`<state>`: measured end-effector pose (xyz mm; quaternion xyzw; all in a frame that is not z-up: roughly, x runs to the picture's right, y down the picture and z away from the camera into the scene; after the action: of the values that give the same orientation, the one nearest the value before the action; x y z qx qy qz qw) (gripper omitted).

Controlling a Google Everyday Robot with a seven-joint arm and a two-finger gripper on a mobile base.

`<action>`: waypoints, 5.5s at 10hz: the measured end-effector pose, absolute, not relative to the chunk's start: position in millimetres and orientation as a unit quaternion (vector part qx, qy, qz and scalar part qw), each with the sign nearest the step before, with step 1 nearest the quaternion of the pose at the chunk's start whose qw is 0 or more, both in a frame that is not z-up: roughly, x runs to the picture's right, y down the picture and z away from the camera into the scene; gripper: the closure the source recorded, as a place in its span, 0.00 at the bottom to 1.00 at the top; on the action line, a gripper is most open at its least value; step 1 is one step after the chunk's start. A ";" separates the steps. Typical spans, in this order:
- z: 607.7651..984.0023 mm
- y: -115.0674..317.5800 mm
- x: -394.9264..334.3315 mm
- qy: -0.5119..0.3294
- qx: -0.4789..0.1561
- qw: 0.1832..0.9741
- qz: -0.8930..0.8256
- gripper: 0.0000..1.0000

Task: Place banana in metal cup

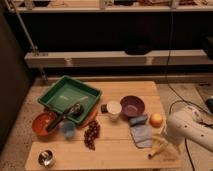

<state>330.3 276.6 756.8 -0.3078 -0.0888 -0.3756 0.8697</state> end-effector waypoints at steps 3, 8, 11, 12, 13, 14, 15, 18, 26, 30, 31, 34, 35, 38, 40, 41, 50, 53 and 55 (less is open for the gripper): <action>764.6 281.7 338.3 -0.082 -0.313 0.875 -0.360 0.20; 776.4 285.6 340.0 -0.080 -0.316 0.879 -0.348 0.30; 777.9 285.5 333.2 -0.097 -0.312 0.881 -0.342 0.59; 778.0 286.8 331.2 -0.115 -0.310 0.883 -0.332 0.70; 778.4 288.7 332.5 -0.145 -0.308 0.887 -0.312 0.80; 778.3 290.6 332.8 -0.172 -0.307 0.888 -0.294 0.87; 779.8 290.7 330.2 -0.204 -0.306 0.888 -0.277 0.97; 766.6 261.9 310.2 -0.214 -0.296 0.885 -0.288 1.00; 667.7 101.0 153.6 -0.189 -0.214 0.856 -0.432 1.00; 645.5 87.4 71.8 -0.229 -0.144 0.821 -0.503 1.00; 646.1 86.9 73.9 -0.227 -0.143 0.821 -0.504 1.00; 645.8 86.5 74.3 -0.226 -0.143 0.821 -0.504 1.00; 646.1 86.7 73.5 -0.227 -0.143 0.821 -0.504 1.00; 645.1 86.2 67.3 -0.234 -0.133 0.815 -0.513 1.00; 638.1 82.7 39.8 -0.255 -0.099 0.796 -0.539 1.00; 634.7 81.8 23.3 -0.265 -0.084 0.788 -0.549 1.00; 575.8 103.8 -178.7 -0.365 0.081 0.655 -0.657 1.00; 575.7 104.0 -178.8 -0.366 0.081 0.655 -0.657 1.00; 576.0 103.9 -178.4 -0.365 0.081 0.655 -0.656 1.00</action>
<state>-178.4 103.9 576.0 0.0814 -0.3653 -0.6561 0.6553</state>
